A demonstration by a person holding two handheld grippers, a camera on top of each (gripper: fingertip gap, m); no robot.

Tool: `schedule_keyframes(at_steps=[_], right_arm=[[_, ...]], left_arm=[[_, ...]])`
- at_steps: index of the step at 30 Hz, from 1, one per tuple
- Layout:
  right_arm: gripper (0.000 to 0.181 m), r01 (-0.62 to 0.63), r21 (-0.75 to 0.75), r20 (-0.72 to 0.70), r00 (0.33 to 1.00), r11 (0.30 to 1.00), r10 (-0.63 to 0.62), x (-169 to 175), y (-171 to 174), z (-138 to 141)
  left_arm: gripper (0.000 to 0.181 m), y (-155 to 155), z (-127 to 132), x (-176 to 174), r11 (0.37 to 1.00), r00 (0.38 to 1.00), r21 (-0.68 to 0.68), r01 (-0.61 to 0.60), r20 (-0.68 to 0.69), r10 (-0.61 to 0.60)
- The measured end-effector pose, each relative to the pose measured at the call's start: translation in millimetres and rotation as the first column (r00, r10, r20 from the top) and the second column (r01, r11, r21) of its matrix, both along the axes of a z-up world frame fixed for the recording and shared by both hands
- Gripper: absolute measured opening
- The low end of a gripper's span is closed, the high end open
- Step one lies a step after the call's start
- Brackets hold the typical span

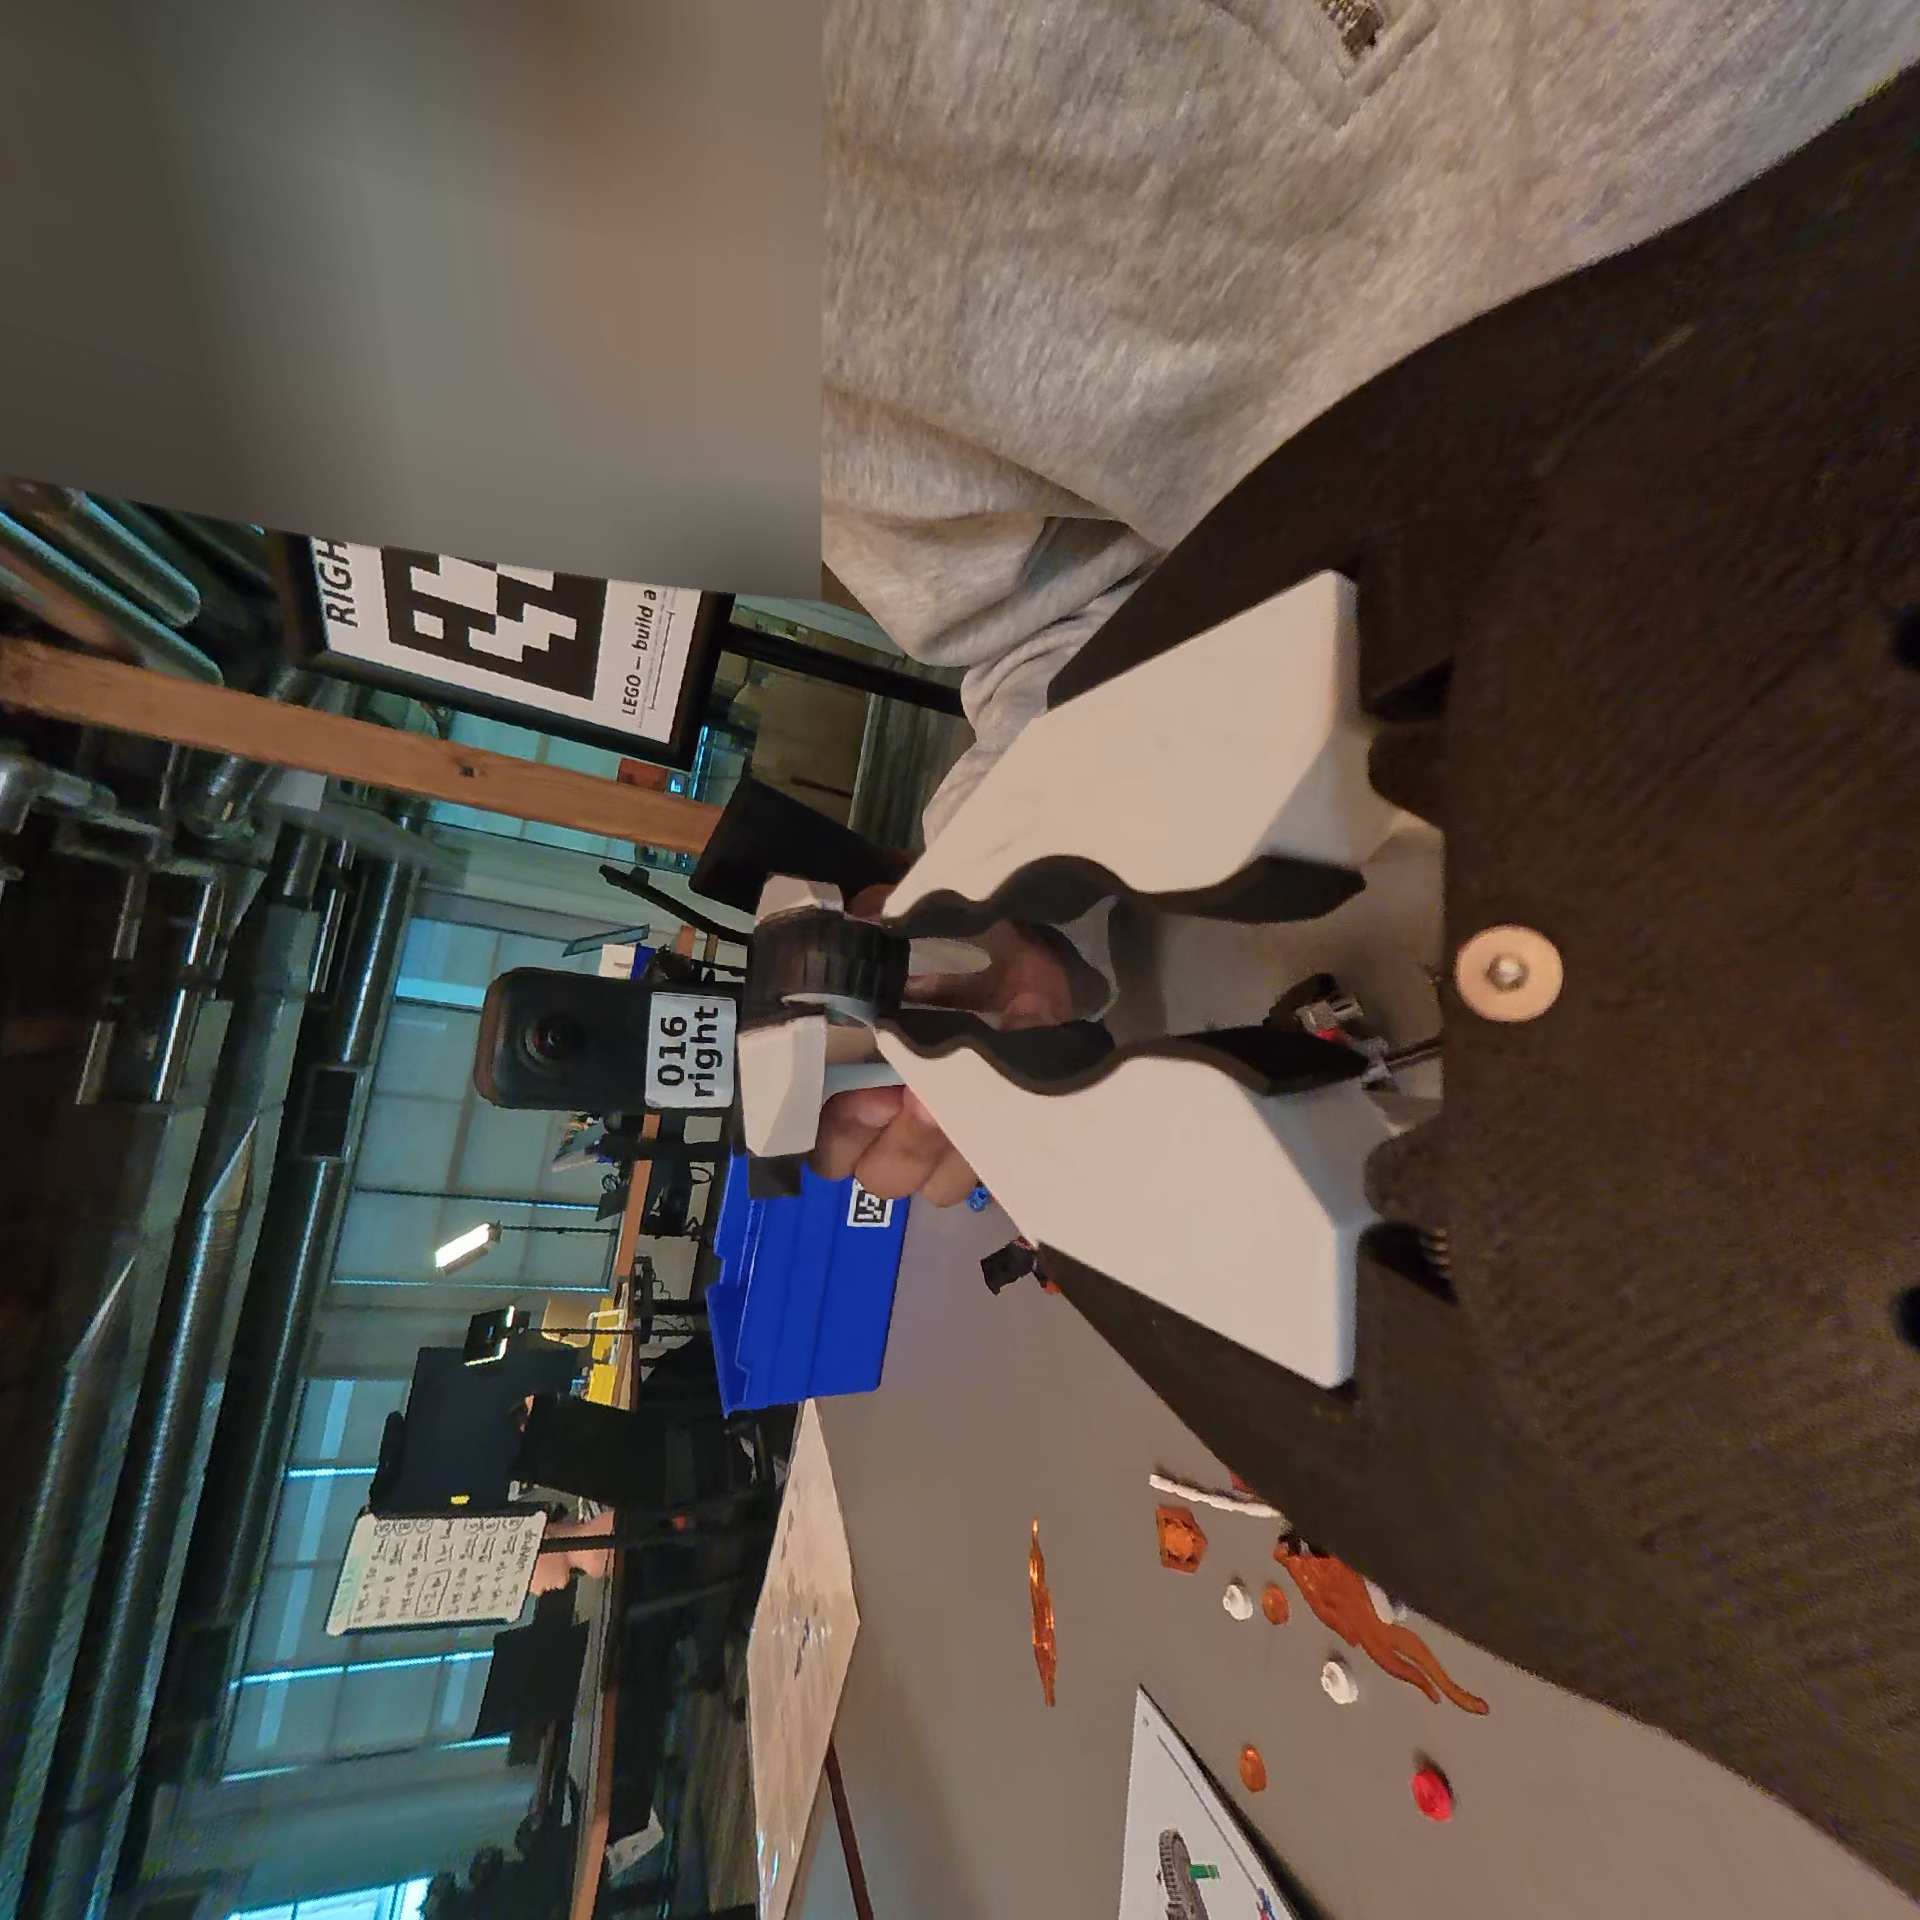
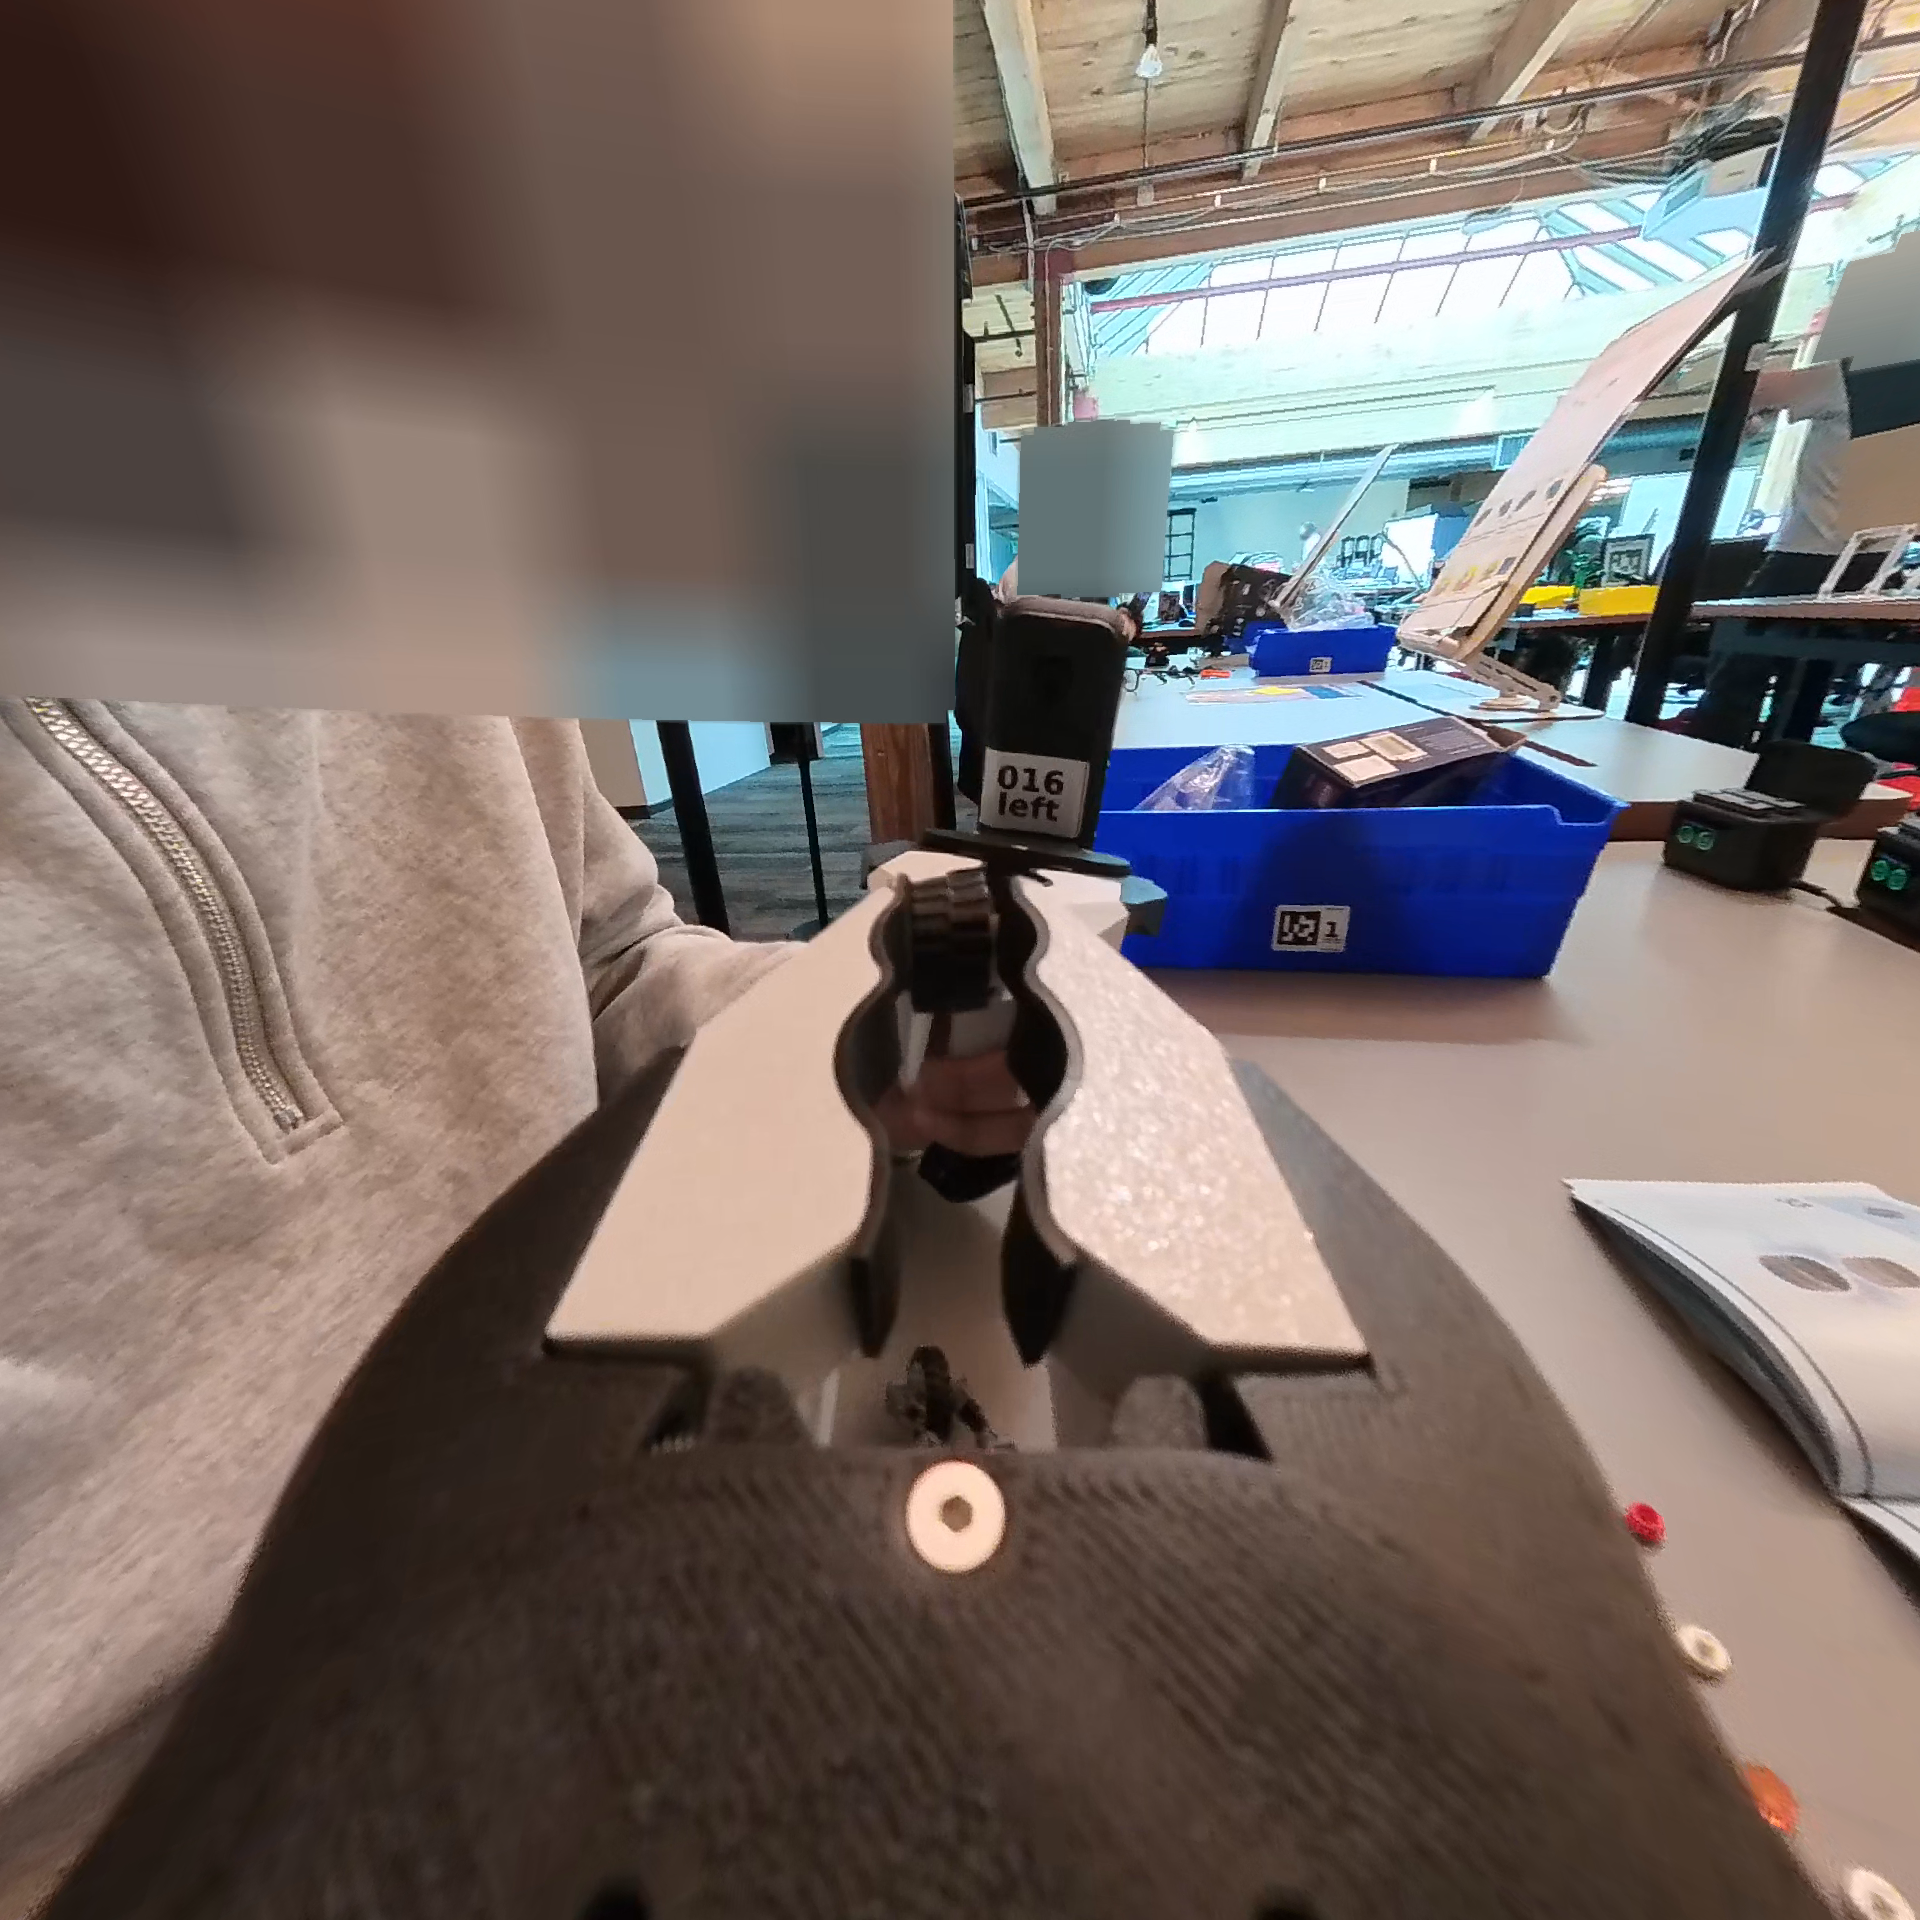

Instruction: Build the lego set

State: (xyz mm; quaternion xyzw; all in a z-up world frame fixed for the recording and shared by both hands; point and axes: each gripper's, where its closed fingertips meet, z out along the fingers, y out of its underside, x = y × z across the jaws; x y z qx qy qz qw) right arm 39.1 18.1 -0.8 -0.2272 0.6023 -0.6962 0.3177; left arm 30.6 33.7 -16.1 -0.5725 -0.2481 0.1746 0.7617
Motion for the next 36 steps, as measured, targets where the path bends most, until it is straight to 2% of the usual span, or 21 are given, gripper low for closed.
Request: schedule_keyframes(at_steps=[7,9,14,24,27,31,36], right_arm=[[0.014,-0.041,0.010,0.088,0.995,0.999,0.040,-1.2,-1.2,4.7],[0.014,-0.048,0.001,0.136,0.990,0.999,0.048,-2.6,-3.4,6.9],[0.014,0.019,-0.061,0.075,0.997,0.998,-0.014,-4.7,-3.3,6.4],[0.018,0.008,-0.012,0.074,0.997,1.000,-0.007,-7.1,-6.7,-0.3],[0.025,0.047,-0.027,0.088,0.995,0.999,-0.045,-13.7,-7.9,3.0],[0.021,0.074,-0.043,0.103,0.992,0.996,-0.069,-22.2,-5.6,6.9],[0.015,0.102,-0.006,0.037,0.994,0.995,-0.102,-19.8,-12.0,-3.4]], left_arm=[[0.013,-0.3,4.5,-0.2,0.998,1.000,0.066,0.019,0.004,-0.019],[0.015,-3.7,6.6,-1.8,0.997,1.000,0.072,-0.020,-0.017,0.021],[0.013,-4.1,6.5,-3.4,0.996,0.997,0.057,-0.064,-0.029,0.066],[0.010,-11.7,6.2,-4.0,0.993,0.992,0.032,-0.118,-0.045,0.119],[0.010,-14.5,5.1,-5.4,0.989,0.988,0.018,-0.145,-0.047,0.146],[0.010,-23.0,5.0,-8.9,0.986,0.988,0.060,-0.156,-0.010,0.157],[0.010,-22.4,3.1,-10.3,0.988,0.990,0.073,-0.138,0.014,0.138]])
